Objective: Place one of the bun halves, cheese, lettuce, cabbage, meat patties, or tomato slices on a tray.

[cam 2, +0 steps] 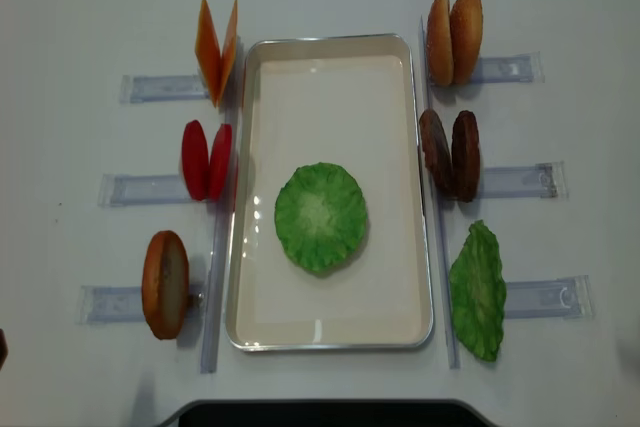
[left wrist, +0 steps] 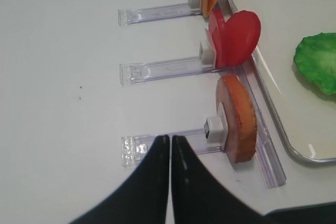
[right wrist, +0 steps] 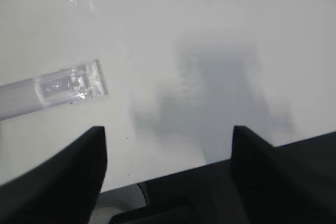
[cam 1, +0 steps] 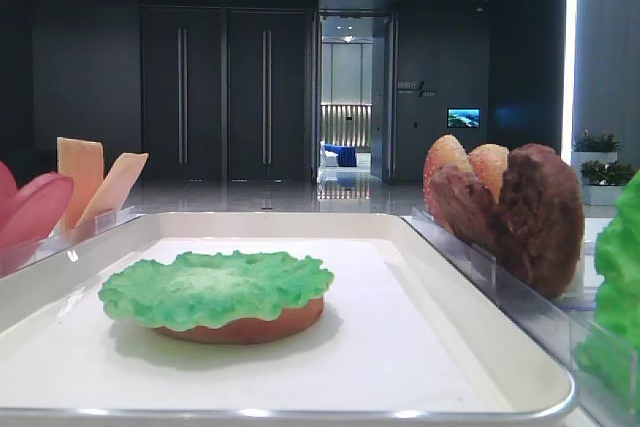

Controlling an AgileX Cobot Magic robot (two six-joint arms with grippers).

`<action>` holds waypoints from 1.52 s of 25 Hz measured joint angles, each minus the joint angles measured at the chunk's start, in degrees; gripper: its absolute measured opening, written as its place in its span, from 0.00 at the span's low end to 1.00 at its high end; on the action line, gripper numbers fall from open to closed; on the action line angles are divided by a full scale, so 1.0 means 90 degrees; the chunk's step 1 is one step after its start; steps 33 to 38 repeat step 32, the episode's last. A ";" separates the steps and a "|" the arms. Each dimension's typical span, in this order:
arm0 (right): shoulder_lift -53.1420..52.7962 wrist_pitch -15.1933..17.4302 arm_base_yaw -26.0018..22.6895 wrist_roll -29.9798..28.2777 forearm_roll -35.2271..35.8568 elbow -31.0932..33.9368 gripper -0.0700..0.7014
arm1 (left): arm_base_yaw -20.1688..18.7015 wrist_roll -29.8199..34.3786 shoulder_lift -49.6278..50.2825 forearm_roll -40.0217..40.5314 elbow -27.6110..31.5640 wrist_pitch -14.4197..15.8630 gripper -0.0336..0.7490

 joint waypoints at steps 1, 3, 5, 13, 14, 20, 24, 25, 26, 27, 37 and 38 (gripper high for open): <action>-0.0313 -0.0040 0.0000 -0.0036 0.0037 0.0139 0.71 | 0.0000 0.0000 0.0000 0.0000 0.0000 0.0000 0.04; -0.1056 -0.0090 0.0000 -0.0143 0.0098 0.0351 0.71 | 0.0000 0.0000 0.0000 0.0000 0.0000 0.0000 0.04; -0.1693 -0.0223 0.0000 -0.0348 0.0270 0.0428 0.71 | 0.0000 0.0000 0.0000 0.0000 0.0000 0.0000 0.04; -0.3665 -0.0310 0.0000 -0.0700 0.0490 0.0469 0.71 | -0.0006 0.0000 0.0000 0.0000 0.0000 0.0000 0.04; -0.3834 -0.0315 0.0000 -0.0700 0.0490 0.0476 0.71 | -0.0006 0.0000 0.0000 0.0000 0.0000 0.0000 0.04; -0.3972 -0.0321 0.0000 -0.0700 0.0490 0.0493 0.71 | -0.0006 0.0000 0.0000 0.0000 0.0000 0.0000 0.04; -0.3978 -0.0321 0.0000 -0.0700 0.0490 0.0500 0.71 | -0.0006 0.0000 0.0000 0.0000 0.0000 0.0000 0.04; -0.3978 -0.0321 0.0000 -0.0700 0.0490 0.0500 0.71 | -0.0006 0.0000 0.0000 0.0000 0.0000 0.0000 0.04; -0.3978 -0.0321 0.0000 -0.0700 0.0490 0.0500 0.71 | -0.0006 0.0000 0.0000 0.0000 0.0000 0.0000 0.04; -0.3978 -0.0321 0.0000 -0.0700 0.0490 0.0500 0.71 | -0.0006 0.0000 0.0000 0.0000 0.0000 0.0000 0.04; -0.3978 -0.0321 0.0000 -0.0700 0.0490 0.0500 0.71 | -0.0006 0.0000 0.0000 0.0000 0.0000 0.0000 0.04; -0.3978 -0.0321 0.0000 -0.0700 0.0490 0.0500 0.71 | -0.0006 0.0000 0.0000 0.0000 0.0000 0.0000 0.04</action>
